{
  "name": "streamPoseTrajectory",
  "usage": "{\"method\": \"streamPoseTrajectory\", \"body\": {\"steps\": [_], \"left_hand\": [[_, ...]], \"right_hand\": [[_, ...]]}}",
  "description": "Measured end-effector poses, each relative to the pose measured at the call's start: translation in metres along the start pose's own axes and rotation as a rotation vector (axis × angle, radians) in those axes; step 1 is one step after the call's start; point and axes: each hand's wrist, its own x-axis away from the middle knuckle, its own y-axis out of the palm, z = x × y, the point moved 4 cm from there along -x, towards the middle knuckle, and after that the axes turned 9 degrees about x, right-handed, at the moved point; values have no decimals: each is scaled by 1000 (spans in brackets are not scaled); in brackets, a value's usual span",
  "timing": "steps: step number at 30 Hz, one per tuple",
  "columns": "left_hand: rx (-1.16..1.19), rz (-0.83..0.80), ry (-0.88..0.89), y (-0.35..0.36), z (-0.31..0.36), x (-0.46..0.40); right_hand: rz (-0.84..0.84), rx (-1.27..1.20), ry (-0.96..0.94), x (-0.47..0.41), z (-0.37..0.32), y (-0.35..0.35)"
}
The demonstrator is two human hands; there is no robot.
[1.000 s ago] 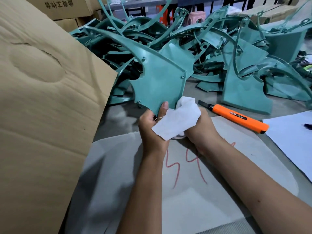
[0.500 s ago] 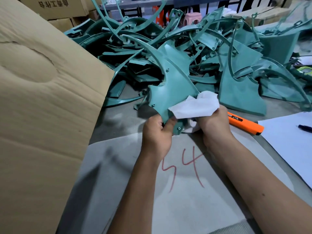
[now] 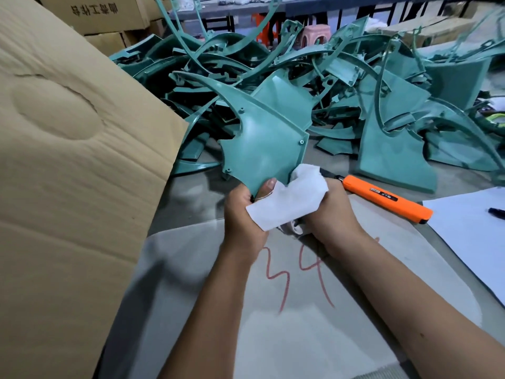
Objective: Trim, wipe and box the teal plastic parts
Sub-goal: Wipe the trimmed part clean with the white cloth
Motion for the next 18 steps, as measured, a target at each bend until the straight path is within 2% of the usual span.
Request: {"method": "streamPoseTrajectory", "body": {"steps": [2, 4, 6, 8, 10, 14, 15, 18], "left_hand": [[-72, -30, 21, -4, 0, 0], [-273, -71, 76, -11, -1, 0], [-447, -108, 70, -16, -5, 2], [-504, -140, 26, -18, -7, 1], [-454, -151, -9, -22, -2, 2], [-481, -196, -54, -31, 6, 5], [-493, -198, -63, -32, 5, 5], [-504, -157, -42, -32, 5, 5]], "right_hand": [[81, -79, 62, 0, 4, -3], [136, -218, 98, 0, 2, -13], [187, -417, 161, -3, 5, -26], [200, -548, 194, -5, 5, -33], [229, -493, 172, -4, 3, -37], [423, -457, 54, -9, -2, -63], [393, -395, 13, -12, -2, -65], [152, -180, -19, -8, -2, -49]]}}
